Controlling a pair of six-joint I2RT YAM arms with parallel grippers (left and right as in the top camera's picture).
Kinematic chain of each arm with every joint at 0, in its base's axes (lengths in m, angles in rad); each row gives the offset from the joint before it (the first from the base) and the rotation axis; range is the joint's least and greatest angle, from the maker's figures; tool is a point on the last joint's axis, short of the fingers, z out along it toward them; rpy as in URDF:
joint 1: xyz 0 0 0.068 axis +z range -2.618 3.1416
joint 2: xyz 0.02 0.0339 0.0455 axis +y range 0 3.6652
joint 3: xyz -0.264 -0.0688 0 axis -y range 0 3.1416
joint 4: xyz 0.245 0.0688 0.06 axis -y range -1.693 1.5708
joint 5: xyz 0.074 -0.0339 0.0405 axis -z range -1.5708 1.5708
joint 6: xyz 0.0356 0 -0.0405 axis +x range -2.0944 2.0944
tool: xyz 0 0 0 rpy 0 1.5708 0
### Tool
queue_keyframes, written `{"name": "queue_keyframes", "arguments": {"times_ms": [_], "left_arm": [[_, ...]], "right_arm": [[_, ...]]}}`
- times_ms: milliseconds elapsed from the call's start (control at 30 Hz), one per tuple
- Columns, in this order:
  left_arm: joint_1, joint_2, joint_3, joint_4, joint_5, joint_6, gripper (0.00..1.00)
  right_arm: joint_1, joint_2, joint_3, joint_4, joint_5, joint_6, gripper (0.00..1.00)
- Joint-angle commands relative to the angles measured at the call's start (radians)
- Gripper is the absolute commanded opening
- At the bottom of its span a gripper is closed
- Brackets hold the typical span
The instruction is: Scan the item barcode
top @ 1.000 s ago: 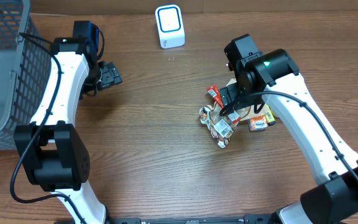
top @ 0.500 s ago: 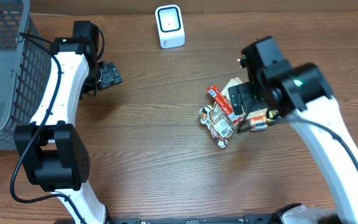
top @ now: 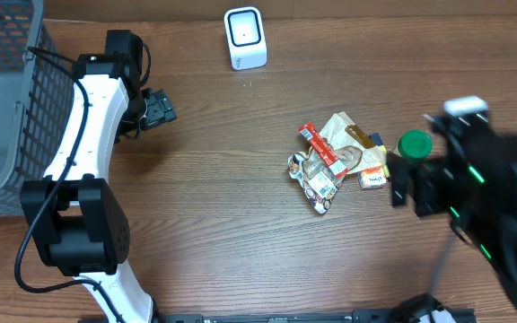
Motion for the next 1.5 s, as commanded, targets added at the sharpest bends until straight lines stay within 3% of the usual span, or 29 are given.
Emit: {"name": "queue_keyframes", "arguments": {"times_ms": [0,500,633,1000,1233,1467], "left_arm": [[0.001,0.003,0.008,-0.002,-0.013,0.014,1.00],[0.001,0.003,0.008,-0.002,-0.013,0.014,1.00],[0.001,0.003,0.008,-0.002,-0.013,0.014,1.00],[0.001,0.003,0.008,-0.002,-0.013,0.014,1.00],[0.001,0.003,0.008,-0.002,-0.013,0.014,1.00],[0.001,0.003,0.008,-0.002,-0.013,0.014,1.00]], "right_arm": [[-0.002,-0.109,-0.003,0.003,0.002,0.003,1.00],[-0.017,-0.269,-0.004,-0.018,0.009,0.003,1.00],[-0.031,-0.364,-0.052,0.045,-0.007,0.003,1.00],[-0.116,-0.731,-0.631,0.553,-0.140,0.003,1.00],[-0.203,-0.839,-1.001,0.994,-0.333,0.004,1.00],[-0.205,-0.939,-1.248,1.360,-0.338,0.007,1.00]]}}
